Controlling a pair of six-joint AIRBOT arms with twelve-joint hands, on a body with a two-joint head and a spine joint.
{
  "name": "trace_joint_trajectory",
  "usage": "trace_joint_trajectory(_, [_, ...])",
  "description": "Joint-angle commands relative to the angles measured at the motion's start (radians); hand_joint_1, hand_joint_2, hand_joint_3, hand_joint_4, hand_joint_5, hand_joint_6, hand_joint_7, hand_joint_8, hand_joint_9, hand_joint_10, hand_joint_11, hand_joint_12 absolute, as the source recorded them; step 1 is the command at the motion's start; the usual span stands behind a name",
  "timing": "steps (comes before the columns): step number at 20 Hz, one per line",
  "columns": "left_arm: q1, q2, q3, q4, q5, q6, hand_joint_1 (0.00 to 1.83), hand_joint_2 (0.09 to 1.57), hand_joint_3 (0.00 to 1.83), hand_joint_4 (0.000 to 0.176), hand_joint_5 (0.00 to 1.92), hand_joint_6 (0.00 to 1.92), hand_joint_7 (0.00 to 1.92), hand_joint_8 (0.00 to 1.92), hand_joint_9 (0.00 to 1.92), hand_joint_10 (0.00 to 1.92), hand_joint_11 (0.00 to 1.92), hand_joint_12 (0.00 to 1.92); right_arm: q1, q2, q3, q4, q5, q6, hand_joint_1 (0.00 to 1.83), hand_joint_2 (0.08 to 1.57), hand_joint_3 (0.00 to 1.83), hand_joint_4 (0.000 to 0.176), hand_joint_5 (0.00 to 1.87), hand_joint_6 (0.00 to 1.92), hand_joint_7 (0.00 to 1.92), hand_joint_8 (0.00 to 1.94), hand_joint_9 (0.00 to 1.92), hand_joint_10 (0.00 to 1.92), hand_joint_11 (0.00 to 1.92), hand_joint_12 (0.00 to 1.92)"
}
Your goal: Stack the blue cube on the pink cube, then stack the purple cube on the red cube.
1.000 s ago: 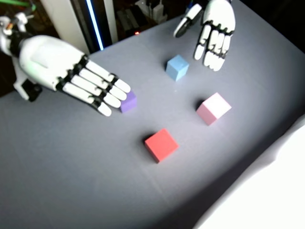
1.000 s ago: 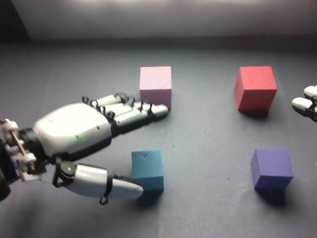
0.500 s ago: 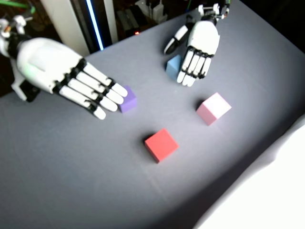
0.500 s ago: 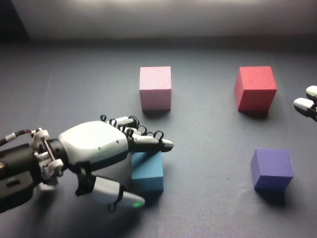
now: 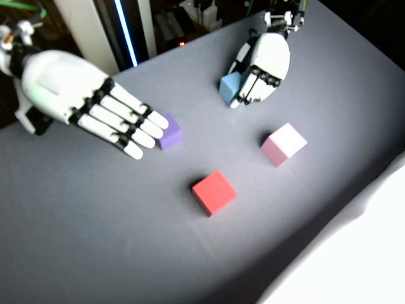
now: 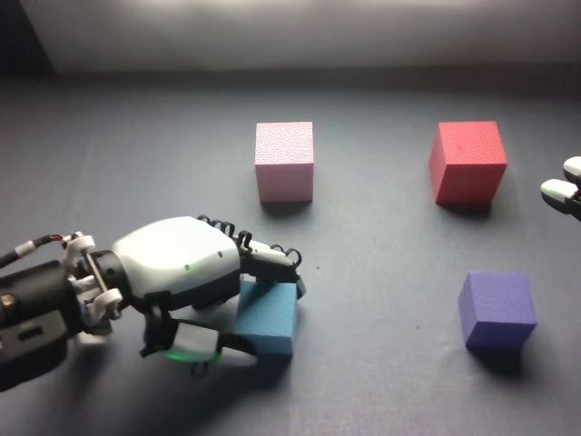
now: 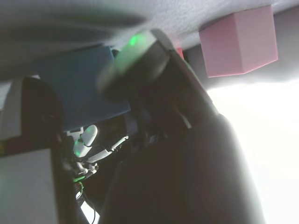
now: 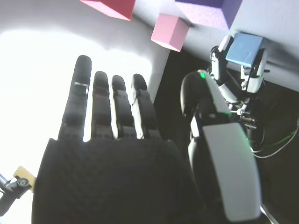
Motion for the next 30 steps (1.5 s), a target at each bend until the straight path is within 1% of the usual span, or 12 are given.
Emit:
trace_joint_trajectory(1, [-0.014,0.021,-0.005,-0.03,-0.137,0.006,1.17,1.27,0.0,0.0,0.67,1.25,0.82,1.67,1.06,1.86,1.11,1.92,0.003,0.001,0.002,-0.007,0.132,0.004,0.53,1.37,0.0,0.0,0.16,0.0,0.04,0.0,0.0,0.09,0.0,0.53])
trace_joint_trajectory(4, [-0.041,0.053,-0.022,-0.049,-0.183,0.042,1.09,1.25,0.0,0.0,0.74,1.36,0.94,1.86,1.14,1.92,1.22,1.92,0.003,0.001,0.002,-0.006,0.134,0.006,0.55,1.37,0.0,0.0,0.16,0.0,0.04,0.0,0.0,0.09,0.0,0.5])
trace_joint_trajectory(6, [-0.082,0.059,-0.01,-0.073,-0.191,0.071,1.19,1.27,0.0,0.0,0.67,1.18,0.75,1.67,0.81,1.79,0.84,1.92,0.003,0.001,0.002,-0.004,0.137,0.006,0.52,1.38,0.0,0.0,0.15,0.0,0.03,0.0,0.01,0.08,0.0,0.56])
trace_joint_trajectory(10, [-0.167,0.037,0.043,-0.119,-0.167,0.094,1.2,1.26,0.0,0.0,0.7,1.16,0.75,1.64,0.71,1.67,0.67,1.88,0.003,0.001,0.003,-0.002,0.138,0.006,0.56,1.37,0.0,0.0,0.16,0.0,0.03,0.0,0.01,0.1,0.0,0.7])
trace_joint_trajectory(14, [-0.252,-0.011,0.111,-0.143,-0.094,0.114,1.19,1.28,0.0,0.0,0.68,1.16,0.71,1.72,0.84,1.88,0.93,1.92,0.001,0.0,0.005,-0.002,0.138,0.006,0.57,1.37,0.0,0.0,0.17,0.0,0.04,0.0,0.0,0.11,0.0,0.72])
trace_joint_trajectory(16, [-0.288,-0.037,0.143,-0.174,-0.06,0.142,1.16,1.28,0.0,0.0,0.71,1.37,0.66,1.56,0.57,1.68,0.52,1.92,0.001,-0.005,0.009,-0.001,0.138,0.006,0.57,1.37,0.0,0.0,0.17,0.0,0.05,0.0,0.0,0.11,0.0,0.71])
trace_joint_trajectory(17, [-0.296,-0.045,0.156,-0.183,-0.047,0.145,1.16,1.28,0.0,0.0,0.71,1.37,0.66,1.56,0.57,1.68,0.52,1.92,0.001,-0.007,0.011,-0.002,0.138,0.006,0.57,1.37,0.0,0.0,0.17,0.0,0.05,0.0,0.0,0.11,0.0,0.71])
trace_joint_trajectory(19, [-0.319,-0.078,0.203,-0.211,-0.003,0.148,1.19,1.26,0.0,0.0,0.7,1.17,0.75,1.66,0.92,1.91,1.02,1.92,0.001,-0.013,0.015,-0.002,0.138,0.01,0.54,1.37,0.0,0.0,0.16,0.0,0.04,0.0,0.0,0.12,0.0,0.92])
trace_joint_trajectory(24, [-0.343,-0.126,0.27,-0.253,0.071,0.164,1.12,1.23,0.0,0.0,0.77,1.26,0.85,1.88,1.07,1.92,1.21,1.92,0.001,-0.02,0.02,-0.002,0.136,0.013,0.47,1.37,0.0,0.0,0.16,0.0,0.04,0.0,0.0,0.16,0.0,1.11])
trace_joint_trajectory(26, [-0.344,-0.139,0.286,-0.26,0.088,0.164,1.18,1.26,0.0,0.0,0.7,1.2,0.77,1.72,0.94,1.92,1.08,1.92,0.001,-0.021,0.021,-0.002,0.133,0.014,0.45,1.37,0.0,0.0,0.15,0.0,0.03,0.0,0.0,0.14,0.0,1.11])
trace_joint_trajectory(27, [-0.342,-0.144,0.293,-0.266,0.093,0.164,1.21,1.23,0.0,0.0,0.74,1.16,0.82,1.51,0.81,1.71,0.84,1.92,0.001,-0.021,0.021,-0.002,0.133,0.014,0.47,1.37,0.0,0.0,0.15,0.0,0.03,0.0,0.0,0.13,0.0,1.11])
trace_joint_trajectory(30, [-0.341,-0.15,0.299,-0.273,0.095,0.164,1.2,1.25,0.0,0.0,0.72,1.17,0.77,1.6,0.76,1.76,0.8,1.92,-0.001,-0.021,0.021,-0.002,0.131,0.015,0.48,1.37,0.0,0.0,0.14,0.0,0.03,0.0,0.0,0.13,0.0,1.14])
